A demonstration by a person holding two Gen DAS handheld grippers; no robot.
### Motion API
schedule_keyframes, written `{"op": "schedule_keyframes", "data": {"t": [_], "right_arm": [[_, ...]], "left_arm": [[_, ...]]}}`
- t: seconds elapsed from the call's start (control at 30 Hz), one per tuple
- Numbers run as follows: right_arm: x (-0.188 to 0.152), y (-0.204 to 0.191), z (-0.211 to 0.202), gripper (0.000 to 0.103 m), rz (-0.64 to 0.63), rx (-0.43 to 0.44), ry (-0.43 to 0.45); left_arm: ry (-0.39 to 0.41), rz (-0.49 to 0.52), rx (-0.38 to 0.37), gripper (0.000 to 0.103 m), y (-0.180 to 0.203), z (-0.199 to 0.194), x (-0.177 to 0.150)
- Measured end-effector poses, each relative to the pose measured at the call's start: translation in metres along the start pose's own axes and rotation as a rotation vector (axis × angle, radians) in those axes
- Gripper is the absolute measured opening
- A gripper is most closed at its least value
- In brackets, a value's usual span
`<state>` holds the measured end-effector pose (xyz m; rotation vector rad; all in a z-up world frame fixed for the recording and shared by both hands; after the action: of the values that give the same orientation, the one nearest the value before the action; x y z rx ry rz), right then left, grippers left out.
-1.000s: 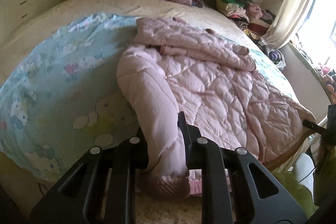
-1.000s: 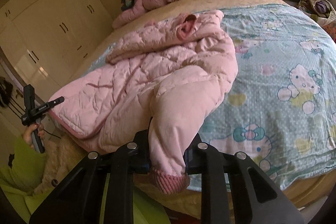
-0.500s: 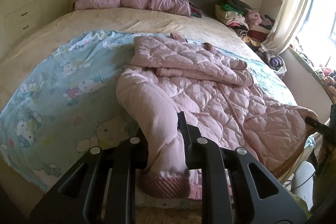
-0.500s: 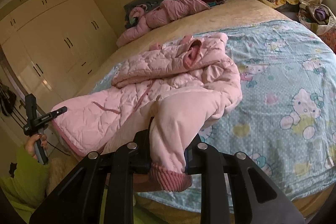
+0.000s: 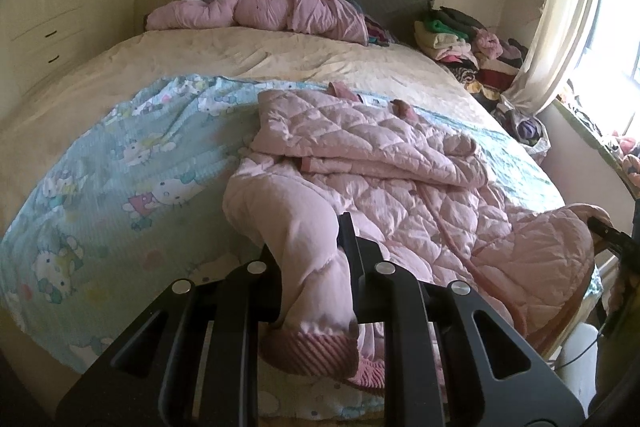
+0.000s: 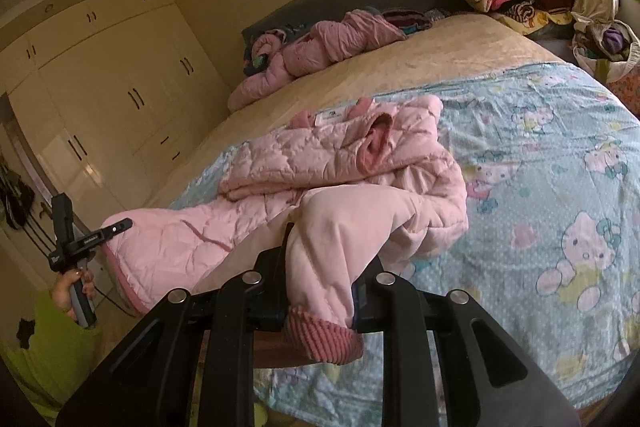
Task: Fold large clothes
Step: 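Lift the hem up with both tools, then carry the hem toward the collar with both tools and open the right tool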
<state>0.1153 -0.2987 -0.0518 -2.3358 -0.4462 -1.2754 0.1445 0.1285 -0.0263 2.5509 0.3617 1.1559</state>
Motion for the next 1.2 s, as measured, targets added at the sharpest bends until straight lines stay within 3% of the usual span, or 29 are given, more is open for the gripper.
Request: {"op": "schedule_keyframes", "data": {"t": [0.63,1.2], "right_arm": [[0.087,0.033,0.026,0.020,0.006,-0.060,0.097],[0.151,0.079,0.073,0.020,0.040,-0.121,0.117]], "left_arm": [[0.080,-0.038,-0.015,0.011,0.014,0.023,0.080],[0.119,-0.041,0.003,0.012,0.029,0.060,0.146]]}}
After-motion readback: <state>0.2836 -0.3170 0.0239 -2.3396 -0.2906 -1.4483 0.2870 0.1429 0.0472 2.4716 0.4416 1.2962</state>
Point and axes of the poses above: each gripper's, at about its wrist camera, not at the fingertips, and z roughly the way its jaws point, y to its right, x to its top, the point moved 8 cm from there along z, roughly the way its jaws point, and after that the axes turned 15 degrees about -z, right-handed, at the moved point
